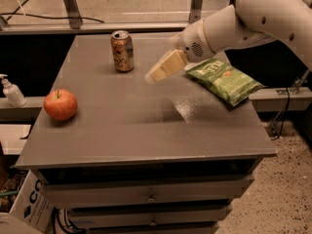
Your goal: Knock orange can over
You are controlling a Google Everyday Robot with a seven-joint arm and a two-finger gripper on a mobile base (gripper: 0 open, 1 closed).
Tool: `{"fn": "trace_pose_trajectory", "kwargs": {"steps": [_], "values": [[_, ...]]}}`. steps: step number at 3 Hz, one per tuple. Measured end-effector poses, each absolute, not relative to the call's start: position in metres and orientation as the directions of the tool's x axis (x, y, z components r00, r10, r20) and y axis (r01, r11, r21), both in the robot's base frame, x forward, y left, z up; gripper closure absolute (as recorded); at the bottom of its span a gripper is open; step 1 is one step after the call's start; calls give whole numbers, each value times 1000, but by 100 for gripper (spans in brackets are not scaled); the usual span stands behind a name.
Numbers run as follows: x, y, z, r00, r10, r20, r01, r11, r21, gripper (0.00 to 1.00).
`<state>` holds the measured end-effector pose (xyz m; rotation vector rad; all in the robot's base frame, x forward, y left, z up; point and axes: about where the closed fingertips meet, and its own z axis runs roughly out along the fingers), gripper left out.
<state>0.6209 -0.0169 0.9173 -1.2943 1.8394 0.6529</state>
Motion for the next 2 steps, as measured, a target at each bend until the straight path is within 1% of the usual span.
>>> {"fn": "trace_pose_trajectory", "kwargs": {"steps": [1,2], "values": [[621,-17,917,-179,-537,-825,-937,350,-25,0],[630,-13,916,-146,-521,-841,-929,365,-66,0]]}}
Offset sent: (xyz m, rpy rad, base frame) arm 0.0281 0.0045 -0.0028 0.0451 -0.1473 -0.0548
